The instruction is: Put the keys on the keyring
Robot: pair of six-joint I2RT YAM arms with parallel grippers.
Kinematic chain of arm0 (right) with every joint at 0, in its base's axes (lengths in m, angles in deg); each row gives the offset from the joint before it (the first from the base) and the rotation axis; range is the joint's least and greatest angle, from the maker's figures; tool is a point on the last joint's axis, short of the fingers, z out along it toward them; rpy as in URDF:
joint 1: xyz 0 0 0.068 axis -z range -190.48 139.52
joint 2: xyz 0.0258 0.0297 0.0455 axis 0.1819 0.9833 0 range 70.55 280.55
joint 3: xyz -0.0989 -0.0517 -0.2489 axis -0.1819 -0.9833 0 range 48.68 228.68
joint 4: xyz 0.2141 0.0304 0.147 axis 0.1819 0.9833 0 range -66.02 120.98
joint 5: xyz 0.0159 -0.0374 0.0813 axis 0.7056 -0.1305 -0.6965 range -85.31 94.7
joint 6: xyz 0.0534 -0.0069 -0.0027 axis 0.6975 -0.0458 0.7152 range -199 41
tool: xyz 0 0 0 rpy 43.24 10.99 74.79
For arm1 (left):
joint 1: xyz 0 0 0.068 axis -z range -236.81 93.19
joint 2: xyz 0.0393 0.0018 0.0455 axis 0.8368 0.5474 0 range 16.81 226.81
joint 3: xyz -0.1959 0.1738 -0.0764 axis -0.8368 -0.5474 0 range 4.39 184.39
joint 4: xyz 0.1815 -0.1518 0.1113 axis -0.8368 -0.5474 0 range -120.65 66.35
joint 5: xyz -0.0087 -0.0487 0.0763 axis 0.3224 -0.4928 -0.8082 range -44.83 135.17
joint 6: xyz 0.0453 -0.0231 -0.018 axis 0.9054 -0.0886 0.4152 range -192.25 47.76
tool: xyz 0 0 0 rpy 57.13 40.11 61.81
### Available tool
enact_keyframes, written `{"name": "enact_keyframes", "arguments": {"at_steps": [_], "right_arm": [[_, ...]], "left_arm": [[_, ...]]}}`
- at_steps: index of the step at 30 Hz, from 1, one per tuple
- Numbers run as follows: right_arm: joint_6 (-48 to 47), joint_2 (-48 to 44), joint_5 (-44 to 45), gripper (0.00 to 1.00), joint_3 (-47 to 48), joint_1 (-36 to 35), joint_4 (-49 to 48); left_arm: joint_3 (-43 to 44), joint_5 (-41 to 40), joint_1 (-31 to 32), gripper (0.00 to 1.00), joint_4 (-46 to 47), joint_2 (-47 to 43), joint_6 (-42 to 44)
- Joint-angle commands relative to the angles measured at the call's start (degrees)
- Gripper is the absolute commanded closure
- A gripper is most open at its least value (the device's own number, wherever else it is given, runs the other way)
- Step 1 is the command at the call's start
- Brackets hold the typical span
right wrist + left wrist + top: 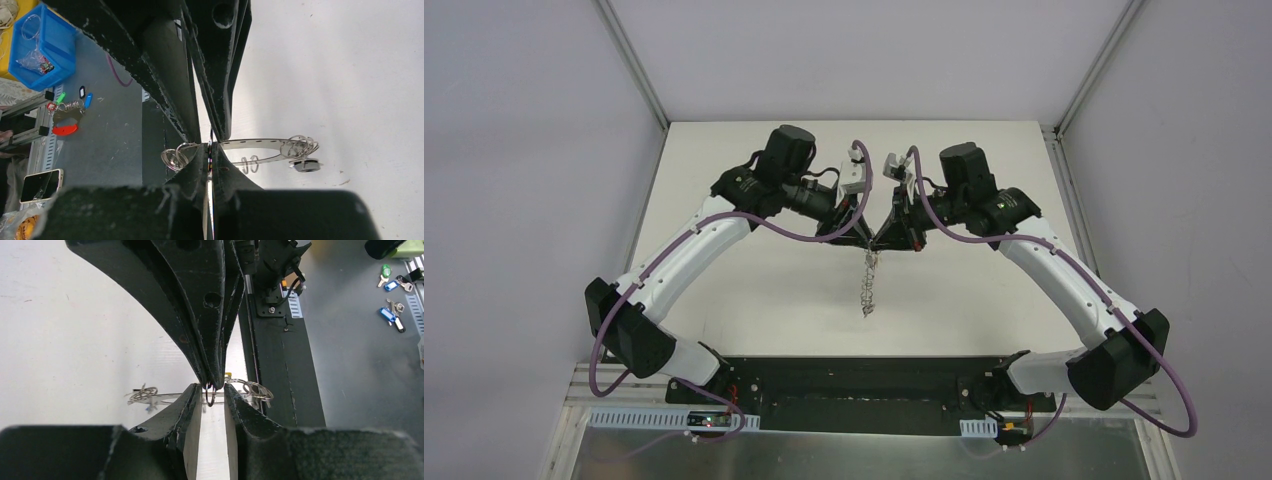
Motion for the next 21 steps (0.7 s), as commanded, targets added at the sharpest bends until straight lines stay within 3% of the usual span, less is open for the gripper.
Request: {"name": "enact_keyframes", "arguments": {"at_steps": [1, 5, 11, 16, 21], "right_arm": [[0.93, -1.2, -1.13, 1.0, 1.84, -0.32, -3.36], [1.04, -1.32, -0.74, 1.0, 1.85, -0.2, -3.55], [1.13, -1.34, -0.65, 1.0, 1.66, -0.12, -3.68], [1.59, -2.51, -0.34, 1.0, 0.33, 0.83, -4.97], [4.03, -5.18, -2.16, 0.79, -2.33, 3.58, -8.11]], "left_arm": [[-1.1, 2.71, 0.62, 0.76, 2.37, -0.65, 0.2], [-1.36, 2.88, 0.71, 0.81, 2.63, -0.75, 0.06], [-1.19, 3.02, 0.71, 1.0, 2.45, -0.63, -0.12], [-0.26, 2.61, 0.17, 1.0, 3.56, -0.91, -3.2], [-4.66, 5.37, -1.41, 1.0, 18.2, -2.92, -17.45]]}}
